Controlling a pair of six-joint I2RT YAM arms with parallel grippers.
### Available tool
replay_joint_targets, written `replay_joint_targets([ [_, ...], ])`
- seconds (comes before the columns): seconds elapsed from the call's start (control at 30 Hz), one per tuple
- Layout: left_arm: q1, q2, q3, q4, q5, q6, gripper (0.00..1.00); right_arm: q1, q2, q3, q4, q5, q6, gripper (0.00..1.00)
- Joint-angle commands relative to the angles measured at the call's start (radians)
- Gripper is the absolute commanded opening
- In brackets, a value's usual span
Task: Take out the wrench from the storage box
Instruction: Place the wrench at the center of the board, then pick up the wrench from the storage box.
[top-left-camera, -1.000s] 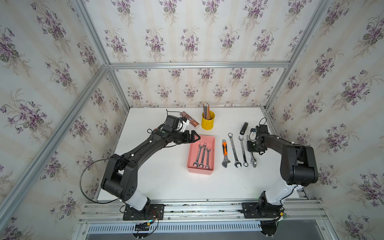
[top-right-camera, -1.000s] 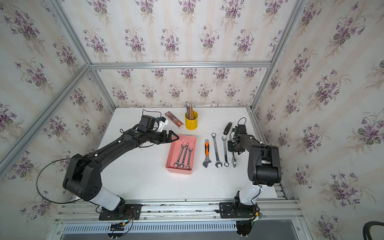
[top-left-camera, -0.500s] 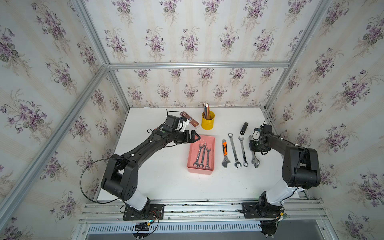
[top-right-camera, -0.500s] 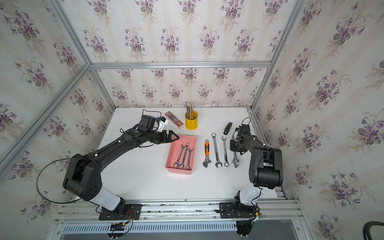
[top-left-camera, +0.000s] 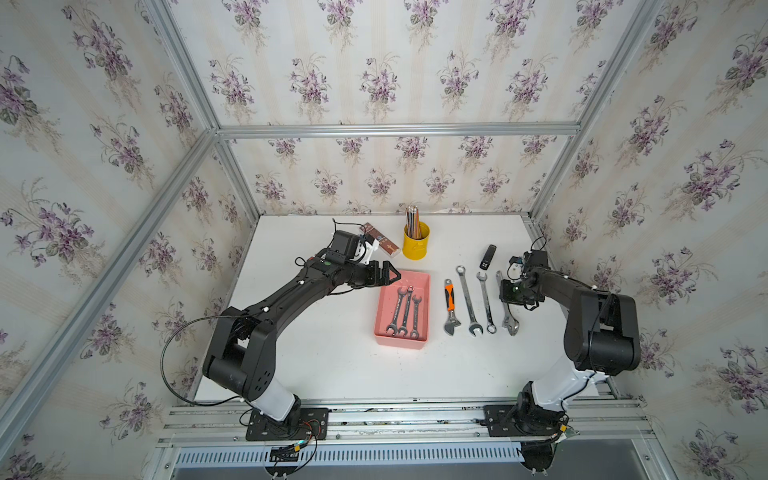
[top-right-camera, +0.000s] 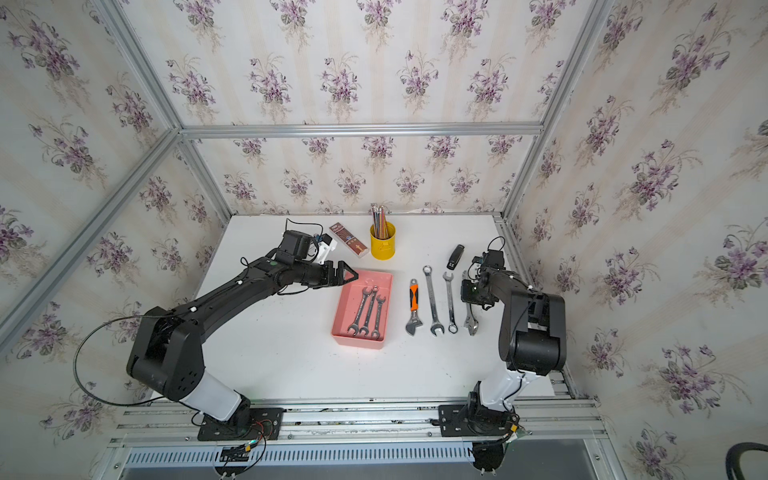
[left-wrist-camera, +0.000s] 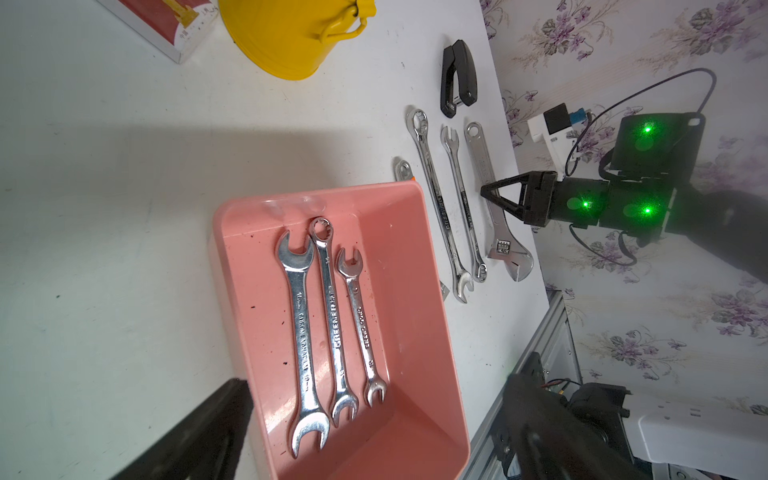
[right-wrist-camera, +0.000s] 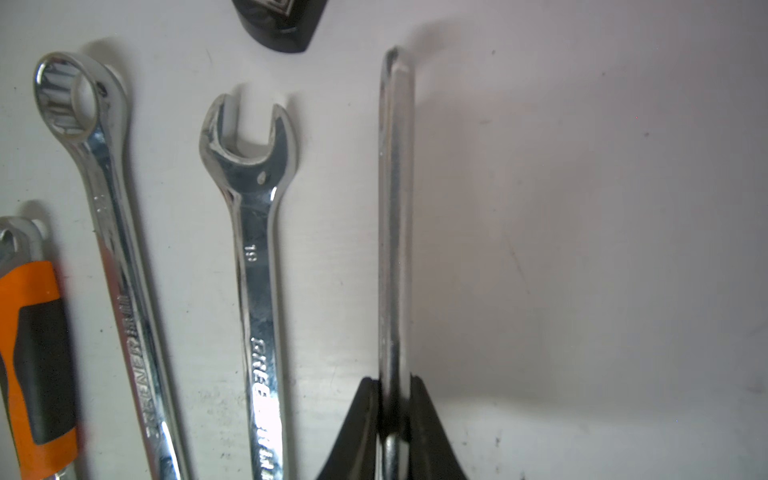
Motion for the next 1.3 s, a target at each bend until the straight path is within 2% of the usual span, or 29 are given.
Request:
replay_joint_targets([
  [0.0, 0.001, -0.002, 0.004, -0.007, 0.01, 0.017, 0.99, -0.001, 0.018, 0.007, -0.008, 0.016, -0.001, 0.18],
  [0.3, 0.0, 0.007, 0.021, -0.023, 0.011, 0.021, 0.99, -0.004, 0.032, 0.012, -0.004, 0.015, -0.003, 0.24],
  [0.7, -0.001, 0.026, 0.045, -0.04, 0.014, 0.021, 0.99, -0.004, 0.072, 0.02, -0.005, 0.073, -0.003, 0.27],
  [0.8, -0.001, 0.025, 0.046, -0.044, 0.011, 0.023, 0.99, -0.004, 0.073, 0.025, -0.007, 0.075, 0.0, 0.31],
  [1.27, -0.002, 0.045, 0.084, -0.059, 0.019, 0.027, 0.99, -0.002, -0.008, 0.041, -0.059, 0.098, -0.003, 0.33],
])
